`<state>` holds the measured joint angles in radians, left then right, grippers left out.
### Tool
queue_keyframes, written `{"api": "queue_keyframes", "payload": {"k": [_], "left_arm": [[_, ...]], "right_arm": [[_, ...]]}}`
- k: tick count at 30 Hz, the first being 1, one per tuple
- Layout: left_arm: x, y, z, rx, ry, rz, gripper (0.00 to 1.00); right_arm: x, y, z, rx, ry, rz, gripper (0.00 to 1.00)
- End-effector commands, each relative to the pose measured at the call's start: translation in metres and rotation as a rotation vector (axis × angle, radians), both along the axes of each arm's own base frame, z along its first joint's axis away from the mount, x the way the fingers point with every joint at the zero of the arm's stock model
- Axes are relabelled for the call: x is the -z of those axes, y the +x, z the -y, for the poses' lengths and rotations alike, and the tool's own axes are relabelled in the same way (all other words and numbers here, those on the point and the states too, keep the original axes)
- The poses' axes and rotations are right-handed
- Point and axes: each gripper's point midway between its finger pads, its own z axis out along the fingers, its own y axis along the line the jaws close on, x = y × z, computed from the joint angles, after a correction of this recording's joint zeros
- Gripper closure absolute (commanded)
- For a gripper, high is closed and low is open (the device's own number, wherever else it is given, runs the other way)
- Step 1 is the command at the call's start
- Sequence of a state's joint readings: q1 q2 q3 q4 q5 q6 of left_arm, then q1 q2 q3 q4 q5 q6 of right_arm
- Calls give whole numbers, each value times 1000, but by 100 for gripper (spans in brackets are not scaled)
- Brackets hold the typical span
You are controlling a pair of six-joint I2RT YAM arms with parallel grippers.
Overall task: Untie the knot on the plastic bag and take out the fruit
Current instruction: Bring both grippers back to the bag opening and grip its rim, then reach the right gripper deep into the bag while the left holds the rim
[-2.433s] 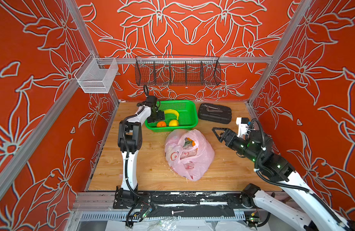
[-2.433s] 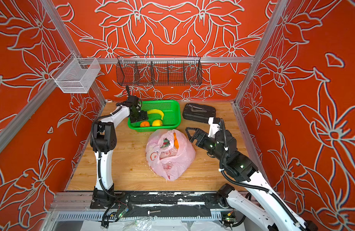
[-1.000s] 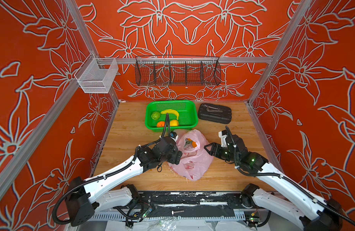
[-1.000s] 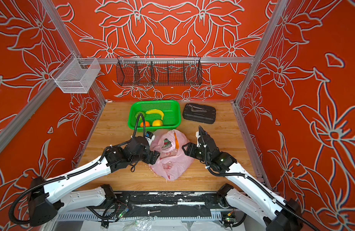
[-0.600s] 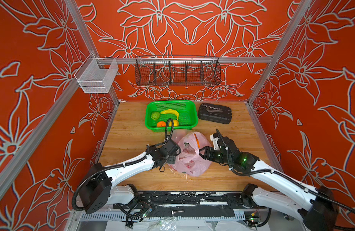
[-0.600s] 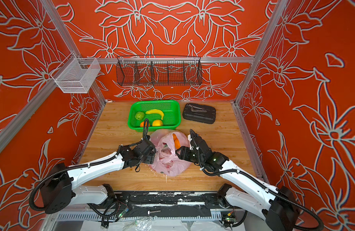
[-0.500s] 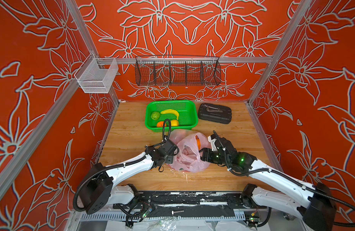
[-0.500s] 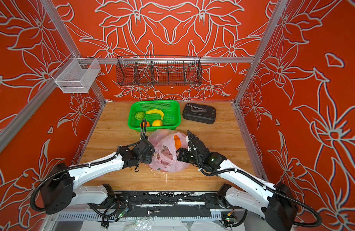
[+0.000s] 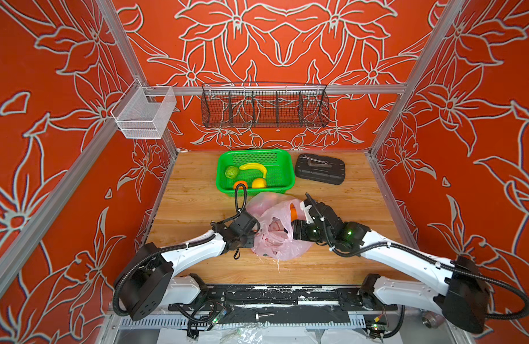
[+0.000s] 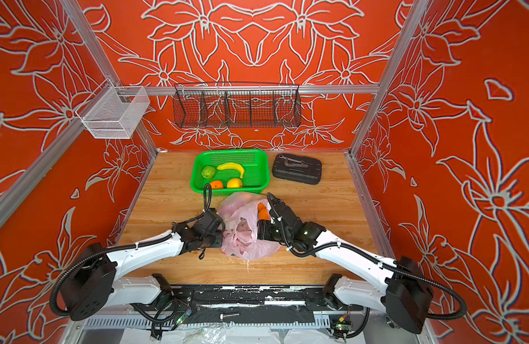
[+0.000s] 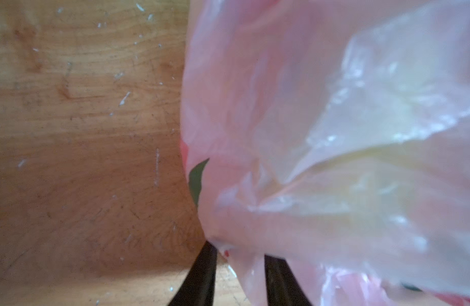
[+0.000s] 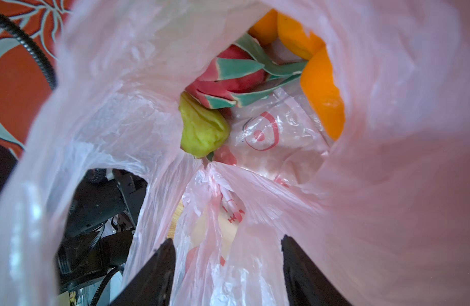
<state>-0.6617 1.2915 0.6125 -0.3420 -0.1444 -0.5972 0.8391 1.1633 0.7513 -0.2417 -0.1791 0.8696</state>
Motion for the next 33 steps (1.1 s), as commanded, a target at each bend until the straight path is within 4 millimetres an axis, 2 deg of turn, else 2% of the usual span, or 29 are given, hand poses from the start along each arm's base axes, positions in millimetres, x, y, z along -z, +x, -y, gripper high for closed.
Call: {"api": "queue_keyframes", "payload": {"k": [1, 5, 10, 15, 20, 26, 30, 33], "left_arm": [[3, 0, 2, -6, -23, -10, 77], [8, -3, 4, 6, -29, -28, 82], [8, -2, 2, 1, -25, -22, 84], [12, -5, -4, -12, -15, -28, 86], [16, -5, -3, -9, -16, -39, 86], [20, -3, 1, 2, -16, -52, 87], [20, -2, 2, 5, -17, -53, 87], [19, -1, 2, 6, -14, -50, 87]], "right_arm": [[-3, 14, -11, -26, -41, 70, 35], [4, 27, -24, -78, -118, 108, 35], [22, 42, -44, -129, -180, 123, 35], [41, 55, -54, -141, -229, 139, 35], [53, 58, -74, -182, -171, 138, 35], [57, 59, -94, -187, -65, 124, 32], [53, 54, -108, -217, 23, 106, 24], [57, 55, -110, -208, 36, 86, 19]]}}
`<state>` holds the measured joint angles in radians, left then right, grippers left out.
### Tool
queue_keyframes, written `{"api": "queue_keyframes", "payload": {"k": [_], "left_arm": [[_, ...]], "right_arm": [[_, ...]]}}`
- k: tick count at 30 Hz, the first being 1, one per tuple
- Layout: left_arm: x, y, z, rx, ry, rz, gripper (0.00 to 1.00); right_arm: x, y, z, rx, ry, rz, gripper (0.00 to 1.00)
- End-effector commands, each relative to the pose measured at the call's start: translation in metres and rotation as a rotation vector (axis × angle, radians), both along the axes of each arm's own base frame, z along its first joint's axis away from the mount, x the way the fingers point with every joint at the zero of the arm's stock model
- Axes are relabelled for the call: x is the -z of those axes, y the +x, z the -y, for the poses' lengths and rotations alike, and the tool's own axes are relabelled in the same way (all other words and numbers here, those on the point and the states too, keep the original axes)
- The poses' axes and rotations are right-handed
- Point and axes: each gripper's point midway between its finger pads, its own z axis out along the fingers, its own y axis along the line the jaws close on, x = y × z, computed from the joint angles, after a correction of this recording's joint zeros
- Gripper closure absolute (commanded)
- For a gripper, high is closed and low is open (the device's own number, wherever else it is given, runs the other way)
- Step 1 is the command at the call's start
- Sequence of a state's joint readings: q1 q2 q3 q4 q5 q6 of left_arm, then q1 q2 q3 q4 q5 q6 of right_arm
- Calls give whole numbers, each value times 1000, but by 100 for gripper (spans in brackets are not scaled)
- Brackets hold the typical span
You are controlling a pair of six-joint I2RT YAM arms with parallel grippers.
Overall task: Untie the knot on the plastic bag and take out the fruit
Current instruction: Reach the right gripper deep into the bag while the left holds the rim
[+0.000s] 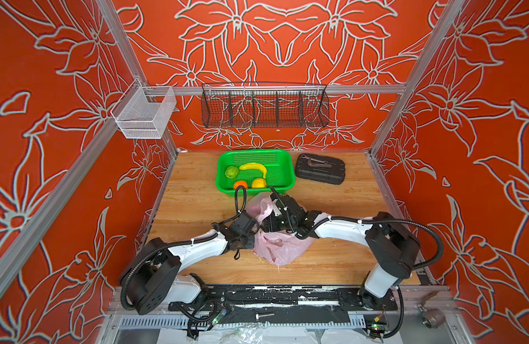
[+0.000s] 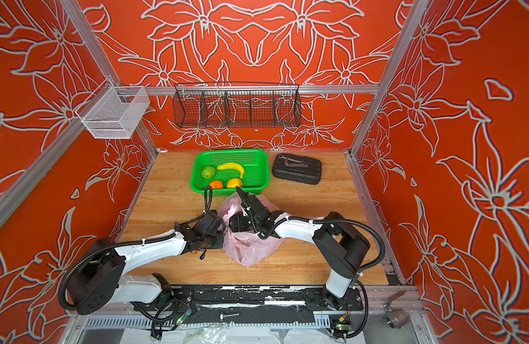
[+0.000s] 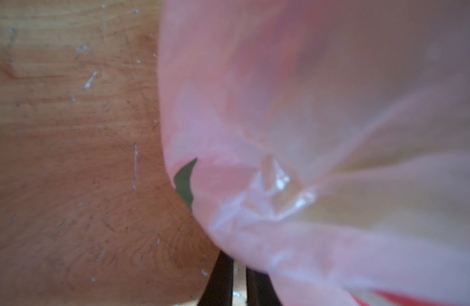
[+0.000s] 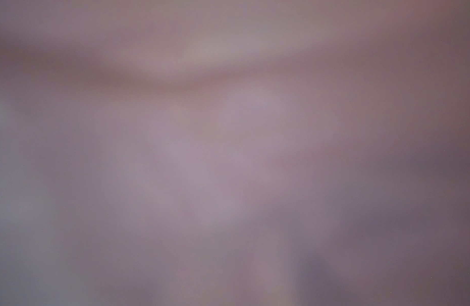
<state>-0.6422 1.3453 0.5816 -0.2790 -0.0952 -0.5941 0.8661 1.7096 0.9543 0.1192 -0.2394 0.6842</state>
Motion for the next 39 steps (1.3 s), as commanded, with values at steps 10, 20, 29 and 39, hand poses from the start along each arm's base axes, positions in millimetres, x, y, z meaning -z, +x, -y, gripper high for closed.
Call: {"api": "queue_keyframes", "payload": {"k": [10, 20, 29, 39], "left_arm": [[1, 2, 0, 1, 3, -6, 87], [1, 1, 1, 3, 1, -5, 87], [-1, 1, -2, -5, 10, 1, 87], [-9, 4, -4, -11, 11, 25, 87]], "right_arm": [[34, 5, -19, 24, 13, -93, 15], [38, 10, -31, 21, 49, -100, 19], [27, 7, -20, 38, 58, -75, 38], [9, -2, 9, 72, 29, -11, 40]]}}
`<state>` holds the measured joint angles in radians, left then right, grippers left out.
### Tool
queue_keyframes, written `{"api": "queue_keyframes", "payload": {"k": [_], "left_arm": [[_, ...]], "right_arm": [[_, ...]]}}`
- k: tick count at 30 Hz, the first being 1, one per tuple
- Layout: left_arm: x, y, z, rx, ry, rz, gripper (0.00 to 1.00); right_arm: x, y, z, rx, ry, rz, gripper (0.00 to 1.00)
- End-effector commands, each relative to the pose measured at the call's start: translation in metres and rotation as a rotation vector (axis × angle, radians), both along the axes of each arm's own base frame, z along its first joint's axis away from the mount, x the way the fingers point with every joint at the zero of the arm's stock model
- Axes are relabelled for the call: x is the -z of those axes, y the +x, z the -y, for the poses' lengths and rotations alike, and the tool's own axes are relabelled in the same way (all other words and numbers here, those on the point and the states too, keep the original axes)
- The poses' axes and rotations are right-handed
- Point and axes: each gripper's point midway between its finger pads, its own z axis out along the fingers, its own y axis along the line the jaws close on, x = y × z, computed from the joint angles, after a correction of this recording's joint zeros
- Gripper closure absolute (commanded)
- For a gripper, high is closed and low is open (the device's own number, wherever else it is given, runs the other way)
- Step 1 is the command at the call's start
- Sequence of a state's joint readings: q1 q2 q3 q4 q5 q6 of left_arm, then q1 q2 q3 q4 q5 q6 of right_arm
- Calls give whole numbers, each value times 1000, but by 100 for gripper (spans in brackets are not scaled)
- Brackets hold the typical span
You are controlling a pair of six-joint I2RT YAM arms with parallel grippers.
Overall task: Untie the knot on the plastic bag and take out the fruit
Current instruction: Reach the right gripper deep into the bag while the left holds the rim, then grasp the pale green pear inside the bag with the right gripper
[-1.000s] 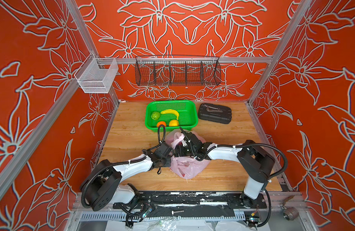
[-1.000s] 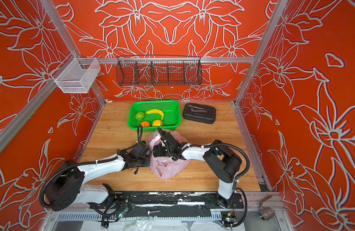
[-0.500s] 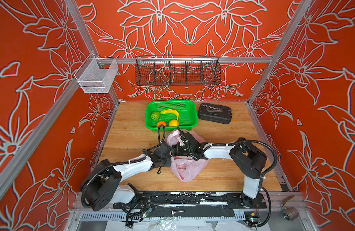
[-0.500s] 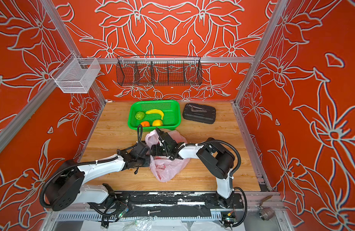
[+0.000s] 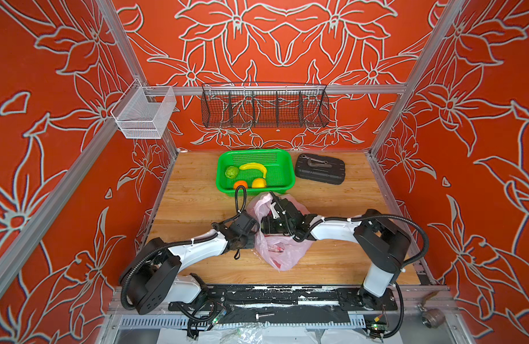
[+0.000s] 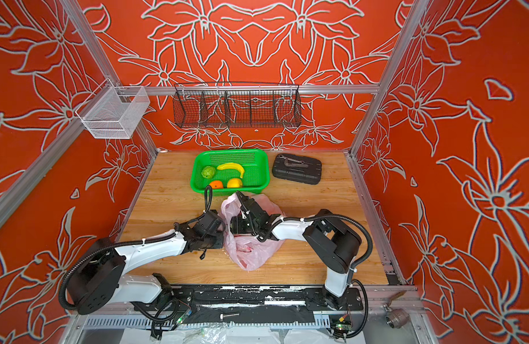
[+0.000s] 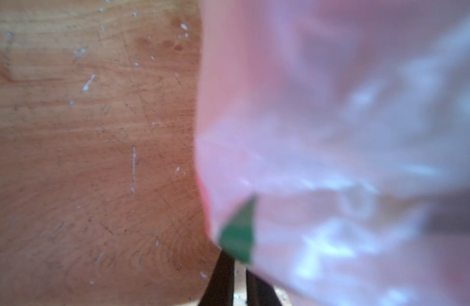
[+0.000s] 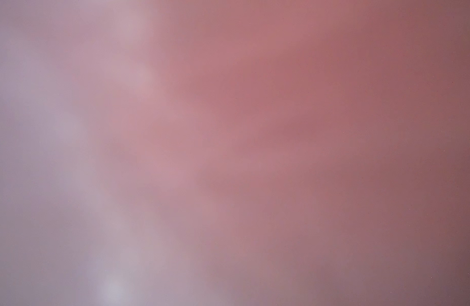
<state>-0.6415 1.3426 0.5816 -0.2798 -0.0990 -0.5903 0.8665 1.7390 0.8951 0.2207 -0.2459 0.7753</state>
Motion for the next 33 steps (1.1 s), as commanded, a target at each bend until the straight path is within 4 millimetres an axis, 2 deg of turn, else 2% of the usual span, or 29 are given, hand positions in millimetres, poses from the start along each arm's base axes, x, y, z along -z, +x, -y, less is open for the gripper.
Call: {"api": "queue_keyframes", "payload": {"k": [1, 6, 10, 15, 20, 24, 26, 29, 33], "left_arm": [[-9, 4, -3, -13, 6, 24, 87], [-21, 8, 0, 0, -10, 54, 87], [-46, 12, 6, 26, -71, 123, 73], [-97, 16, 17, 83, -197, 245, 45], [-152, 13, 30, 185, -319, 362, 35], [-184, 1, 53, 369, -421, 445, 22], [-190, -3, 63, 426, -455, 453, 16], [-191, 0, 73, 461, -477, 444, 12], [-175, 17, 81, 444, -446, 390, 11]], "right_arm": [[-9, -1, 10, 19, -21, 48, 40], [-12, -5, 18, 30, -30, 49, 39], [-16, -4, 34, 87, -64, 62, 38], [-25, -6, 49, 103, -106, 89, 35], [-25, -8, 67, 141, -173, 94, 36], [-28, -10, 76, 157, -180, 103, 36], [-34, -12, 71, 139, -148, 112, 36], [-42, -15, 63, 105, -100, 123, 36], [-53, -18, 54, 61, -41, 141, 37]]}}
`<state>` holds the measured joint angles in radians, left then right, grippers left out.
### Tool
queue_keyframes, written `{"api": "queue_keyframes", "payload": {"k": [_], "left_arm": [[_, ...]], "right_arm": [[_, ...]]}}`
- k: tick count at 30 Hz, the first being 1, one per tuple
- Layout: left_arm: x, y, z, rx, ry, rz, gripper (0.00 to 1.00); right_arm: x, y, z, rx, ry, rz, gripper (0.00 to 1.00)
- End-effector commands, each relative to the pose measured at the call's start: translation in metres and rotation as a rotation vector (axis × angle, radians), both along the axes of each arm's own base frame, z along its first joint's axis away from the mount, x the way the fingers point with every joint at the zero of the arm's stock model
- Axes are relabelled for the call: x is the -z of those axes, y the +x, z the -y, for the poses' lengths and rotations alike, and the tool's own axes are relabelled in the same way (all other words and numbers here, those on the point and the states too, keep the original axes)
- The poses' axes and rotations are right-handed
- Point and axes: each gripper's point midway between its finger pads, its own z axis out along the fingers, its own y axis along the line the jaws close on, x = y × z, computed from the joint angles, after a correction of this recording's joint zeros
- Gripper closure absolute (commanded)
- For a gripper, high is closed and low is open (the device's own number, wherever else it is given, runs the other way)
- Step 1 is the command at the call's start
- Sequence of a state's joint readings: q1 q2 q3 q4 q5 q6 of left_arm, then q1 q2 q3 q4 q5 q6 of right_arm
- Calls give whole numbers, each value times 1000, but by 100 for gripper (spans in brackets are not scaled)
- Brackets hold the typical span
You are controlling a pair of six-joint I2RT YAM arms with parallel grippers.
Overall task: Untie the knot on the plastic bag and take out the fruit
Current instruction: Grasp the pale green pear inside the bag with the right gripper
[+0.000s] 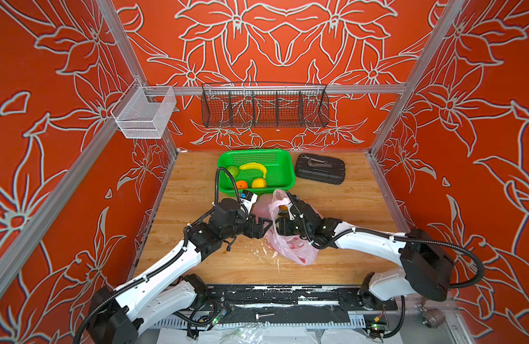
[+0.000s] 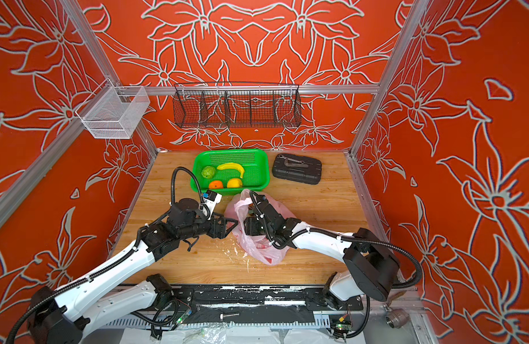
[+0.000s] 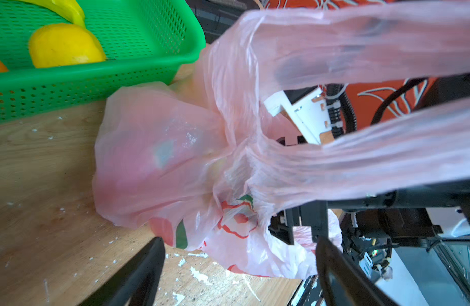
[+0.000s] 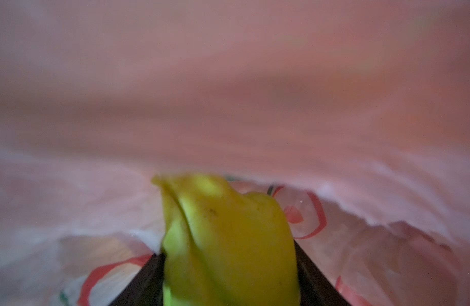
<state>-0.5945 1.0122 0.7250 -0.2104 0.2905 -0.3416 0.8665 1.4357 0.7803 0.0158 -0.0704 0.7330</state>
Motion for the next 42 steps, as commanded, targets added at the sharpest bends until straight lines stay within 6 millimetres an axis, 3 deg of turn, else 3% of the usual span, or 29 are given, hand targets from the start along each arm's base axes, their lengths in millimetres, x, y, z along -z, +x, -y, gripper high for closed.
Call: {"api": "queue_keyframes", "payload": {"k": [1, 3, 4, 7, 10, 13, 21, 27, 32, 40, 42], "left_arm": [[-3, 12, 14, 37, -8, 9, 11], [-1, 20, 19, 24, -24, -9, 16], [0, 24, 22, 12, -36, -23, 24], [8, 27, 26, 11, -34, -62, 57], [18, 29, 17, -31, 12, -76, 82], [30, 31, -2, -117, 89, -83, 100], [45, 31, -33, -243, 196, -88, 100], [48, 28, -27, -207, 183, -100, 100], [38, 27, -17, -157, 137, -78, 75], [13, 22, -9, -101, 76, -10, 56], [6, 20, -10, -95, 67, 10, 45]], "right_arm": [[-18, -5, -10, -55, 72, 41, 37], [-19, -7, -11, -63, 84, 44, 37], [-19, -7, -11, -63, 83, 44, 37], [-16, -8, -5, -44, 70, 39, 37], [-13, -5, 6, 10, 58, 45, 36], [-11, -7, 14, 34, 60, 50, 35], [0, -14, 36, 73, 37, 32, 33], [-17, -14, 50, 107, 59, 71, 34], [-47, -15, 58, 123, 108, 125, 34], [-94, -15, 77, 189, 190, 220, 34], [-105, -15, 83, 210, 212, 243, 34]]}}
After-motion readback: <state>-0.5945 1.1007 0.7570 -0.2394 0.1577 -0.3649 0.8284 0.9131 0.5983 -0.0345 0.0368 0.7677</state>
